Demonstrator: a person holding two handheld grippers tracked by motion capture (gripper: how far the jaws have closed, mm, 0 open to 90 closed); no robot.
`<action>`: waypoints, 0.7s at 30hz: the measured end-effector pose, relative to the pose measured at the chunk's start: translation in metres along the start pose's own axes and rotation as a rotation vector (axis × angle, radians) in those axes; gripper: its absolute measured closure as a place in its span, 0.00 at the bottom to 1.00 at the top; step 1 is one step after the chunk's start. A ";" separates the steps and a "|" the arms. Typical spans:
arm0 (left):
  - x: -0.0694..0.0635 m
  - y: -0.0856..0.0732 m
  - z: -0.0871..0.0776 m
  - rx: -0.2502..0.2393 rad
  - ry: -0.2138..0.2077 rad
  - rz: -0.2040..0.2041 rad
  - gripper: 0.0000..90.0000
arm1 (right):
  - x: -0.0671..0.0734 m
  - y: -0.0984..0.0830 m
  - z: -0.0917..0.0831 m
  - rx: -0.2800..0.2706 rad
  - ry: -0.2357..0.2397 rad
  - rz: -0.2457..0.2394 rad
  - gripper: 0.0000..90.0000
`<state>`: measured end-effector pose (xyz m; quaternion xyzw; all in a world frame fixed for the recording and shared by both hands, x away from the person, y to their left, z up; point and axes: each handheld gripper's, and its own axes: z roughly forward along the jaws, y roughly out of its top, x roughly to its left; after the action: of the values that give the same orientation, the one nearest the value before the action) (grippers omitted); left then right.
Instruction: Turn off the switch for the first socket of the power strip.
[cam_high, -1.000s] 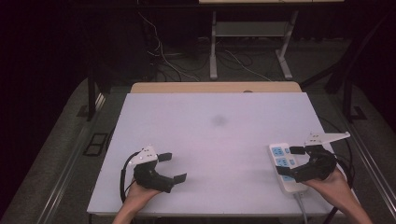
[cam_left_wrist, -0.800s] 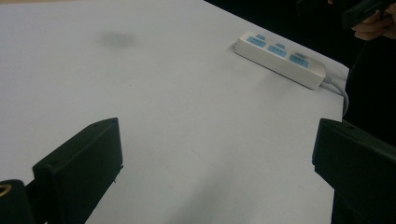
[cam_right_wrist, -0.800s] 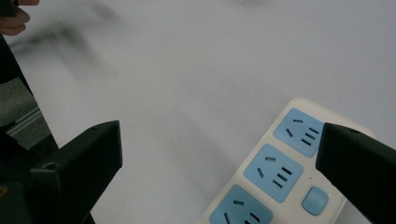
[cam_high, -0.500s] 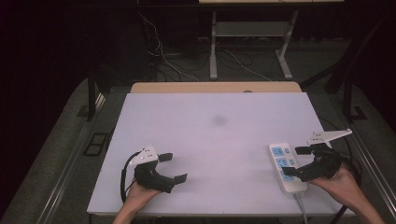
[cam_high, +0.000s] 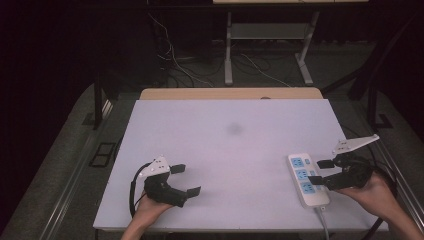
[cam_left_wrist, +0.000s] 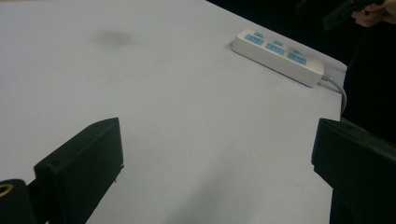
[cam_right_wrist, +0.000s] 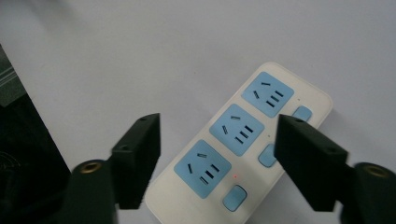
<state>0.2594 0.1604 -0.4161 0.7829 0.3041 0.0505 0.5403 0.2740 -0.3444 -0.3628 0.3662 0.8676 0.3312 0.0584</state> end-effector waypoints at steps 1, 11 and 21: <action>0.000 0.000 0.000 0.000 0.000 -0.001 0.01 | -0.002 -0.001 -0.001 0.005 -0.004 -0.005 0.42; 0.000 0.000 0.001 0.003 -0.001 0.001 0.01 | -0.007 -0.009 -0.005 0.033 -0.031 -0.006 0.78; 0.001 -0.001 0.001 0.006 -0.001 0.001 0.01 | -0.011 -0.017 -0.001 0.067 -0.035 0.005 1.00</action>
<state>0.2600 0.1601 -0.4171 0.7846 0.3036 0.0494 0.5384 0.2712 -0.3611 -0.3742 0.3760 0.8761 0.2957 0.0604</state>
